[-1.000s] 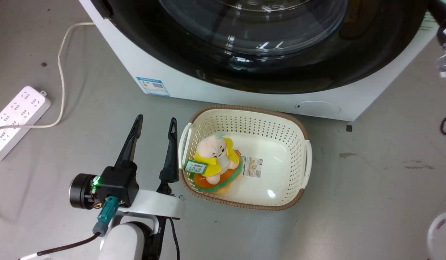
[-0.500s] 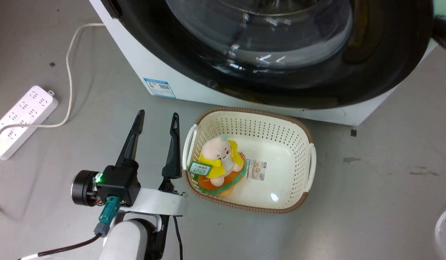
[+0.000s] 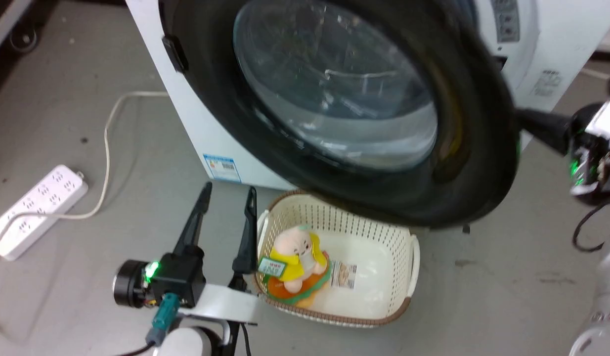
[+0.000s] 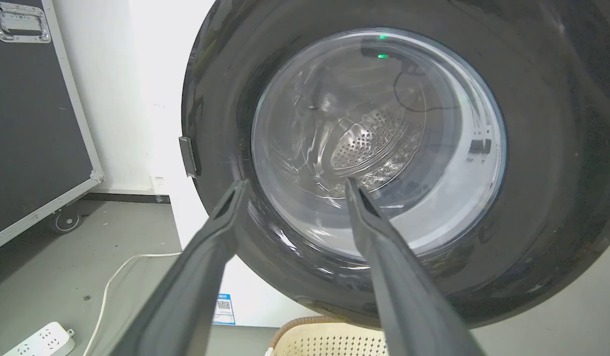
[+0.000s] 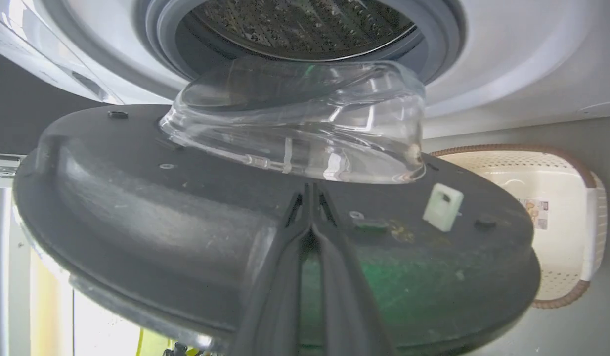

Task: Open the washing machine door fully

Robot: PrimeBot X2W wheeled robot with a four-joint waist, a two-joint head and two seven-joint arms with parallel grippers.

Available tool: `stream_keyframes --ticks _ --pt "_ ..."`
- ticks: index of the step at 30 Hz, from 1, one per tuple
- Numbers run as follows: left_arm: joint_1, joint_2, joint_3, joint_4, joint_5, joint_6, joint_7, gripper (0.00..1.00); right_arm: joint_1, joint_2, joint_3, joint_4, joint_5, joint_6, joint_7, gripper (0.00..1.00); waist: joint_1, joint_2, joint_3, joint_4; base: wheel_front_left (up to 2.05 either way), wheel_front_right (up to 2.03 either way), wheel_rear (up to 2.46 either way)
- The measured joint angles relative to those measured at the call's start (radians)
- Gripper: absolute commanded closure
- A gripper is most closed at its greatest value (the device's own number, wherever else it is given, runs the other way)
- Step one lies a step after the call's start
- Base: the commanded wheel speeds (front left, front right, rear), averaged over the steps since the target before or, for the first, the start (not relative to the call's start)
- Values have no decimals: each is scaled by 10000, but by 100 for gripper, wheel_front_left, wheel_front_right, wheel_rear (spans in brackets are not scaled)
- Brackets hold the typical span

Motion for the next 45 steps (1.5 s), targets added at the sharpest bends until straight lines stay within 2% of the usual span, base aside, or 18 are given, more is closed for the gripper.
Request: stream_keyframes --ticks 1,6,14,18,19,20,21,23,24,33,38,39,40,41,42,43,44,45 --pt "164 -4 -59 50 6 -2 -71 0 275 0 194 117 581 0 230 100 0 0 -251 -2 0 0 0" --pt "573 -4 -67 113 15 -19 -71 0 1088 21 899 169 1551 0 265 100 -1 0 -733 -30 0 0 0" --pt "1310 -4 -98 219 19 -182 -71 0 2678 29 2769 100 3524 2 232 100 -1 0 -1488 -26 0 0 0" --pt "1604 -6 -105 307 102 -286 -71 0 3422 27 3908 -98 4646 2 23 100 -1 0 -1713 85 0 0 0" --pt "1728 -6 -111 349 119 -357 -71 0 3771 27 4518 -267 5181 2 -140 100 0 0 -1784 170 0 0 0" --pt "1728 -6 -111 349 119 -357 -71 0 3771 27 4518 -267 5181 2 -140 100 0 0 -1784 170 0 0 0" --pt "1836 -2 -117 412 198 -426 -71 0 4118 35 5139 -460 5691 2 -343 100 0 0 -1838 279 0 0 0" --pt "1870 4 -117 458 222 -476 -71 0 4276 36 5413 -560 5952 2 -441 100 1 0 -1861 339 0 0 0" --pt "1917 27 -132 556 278 -581 -71 0 4567 36 6008 -744 6456 2 -639 100 1 0 -1920 456 0 0 0" --pt "2232 84 -50 740 268 -800 -73 0 5584 92 8124 -1599 7651 2 -1703 100 0 0 -2082 773 0 0 0" --pt "2241 71 8 773 207 -874 -71 0 5814 98 8111 -1967 7528 2 -2297 100 1 0 -2111 769 0 0 0" --pt "2241 65 56 773 157 -882 -71 0 5864 94 7992 -2100 7455 2 -2502 60 2 -1 -2121 743 0 0 0" --pt "2242 59 196 763 75 -888 -73 0 5977 44 7718 -2520 7150 2 -3076 60 2 -1 -2135 643 0 0 0" --pt "2242 59 196 763 75 -888 -73 0 5977 44 7718 -2520 7150 2 -3076 0 2 -1 -2135 643 0 0 0" --pt "2243 59 314 740 71 -943 -73 0 6102 -190 7511 -3177 6546 2 -3733 0 2 0 -2147 517 0 0 0" --pt "2243 59 314 740 71 -943 -73 0 6102 -190 7511 -3177 6546 2 -3733 0 2 0 -2147 517 0 0 0" --pt "2243 54 416 711 69 -995 -73 0 6357 -470 7317 -3983 5877 2 -4454 0 1 0 -2157 370 0 0 0" --pt "2243 54 416 711 69 -995 -73 0 6357 -470 7317 -3983 5877 2 -4454 0 1 0 -2157 370 0 0 0"
